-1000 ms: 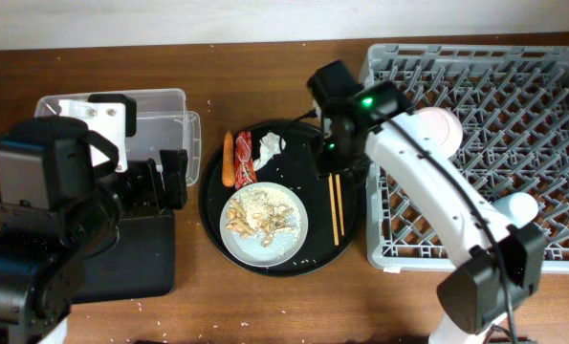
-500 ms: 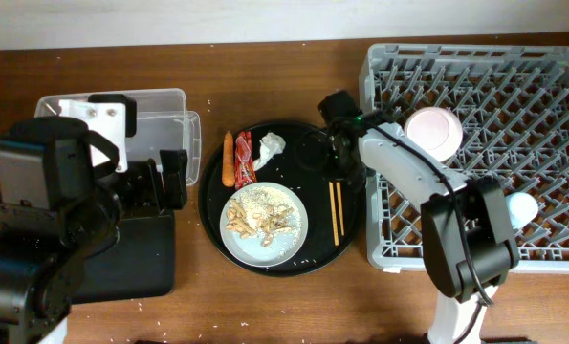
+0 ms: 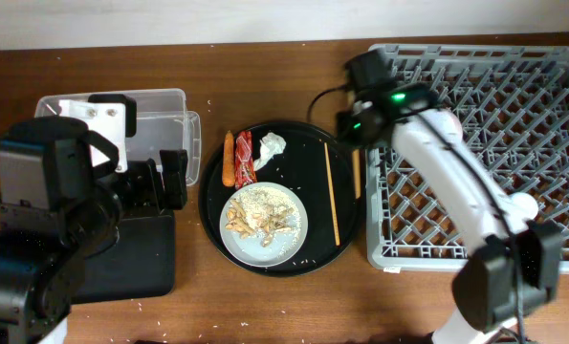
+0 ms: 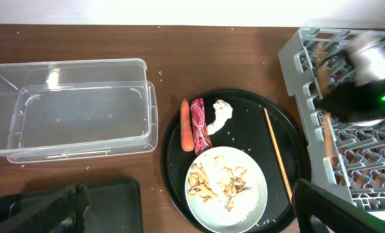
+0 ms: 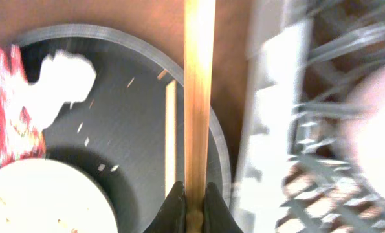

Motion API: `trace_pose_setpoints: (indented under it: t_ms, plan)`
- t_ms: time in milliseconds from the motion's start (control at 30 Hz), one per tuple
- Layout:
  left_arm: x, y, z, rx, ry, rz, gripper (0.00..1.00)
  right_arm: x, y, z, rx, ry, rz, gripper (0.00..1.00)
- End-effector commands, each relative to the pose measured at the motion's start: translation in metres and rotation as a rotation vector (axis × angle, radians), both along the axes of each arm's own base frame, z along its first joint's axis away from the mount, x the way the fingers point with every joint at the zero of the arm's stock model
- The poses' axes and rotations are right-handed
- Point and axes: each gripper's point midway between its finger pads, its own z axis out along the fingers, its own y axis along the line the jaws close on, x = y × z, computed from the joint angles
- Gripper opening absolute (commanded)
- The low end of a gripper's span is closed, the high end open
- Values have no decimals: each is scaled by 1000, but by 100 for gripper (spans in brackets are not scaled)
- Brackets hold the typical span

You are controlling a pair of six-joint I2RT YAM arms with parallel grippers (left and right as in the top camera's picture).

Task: Sort waste into correct bins and load items into the dishwasher rack
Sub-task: 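Grasp one chopstick with the right gripper and place it in rack, then grasp the second chopstick and stand it in the rack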

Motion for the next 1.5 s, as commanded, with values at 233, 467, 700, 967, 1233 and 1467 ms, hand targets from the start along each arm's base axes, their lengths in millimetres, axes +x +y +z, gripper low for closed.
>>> trace_pose_setpoints:
  t_ms: [233,467,700,967,1233,1467]
  plan:
    - [0,4,2,4,-10,20,99,7,-60,-53,-59,148,-32,34]
    - [0,4,2,4,-10,20,99,-35,36,-34,2,145,202,42]
    - [0,4,2,4,-10,20,99,-57,45,-140,-87,339,113,38]
    - [0,4,2,4,-10,20,99,-69,41,-151,-106,404,118,4]
    - [0,4,2,4,-10,20,99,1,-65,7,-182,-66,-106,4]
    - [0,4,2,4,-10,20,99,1,-62,-54,-62,119,-23,28]
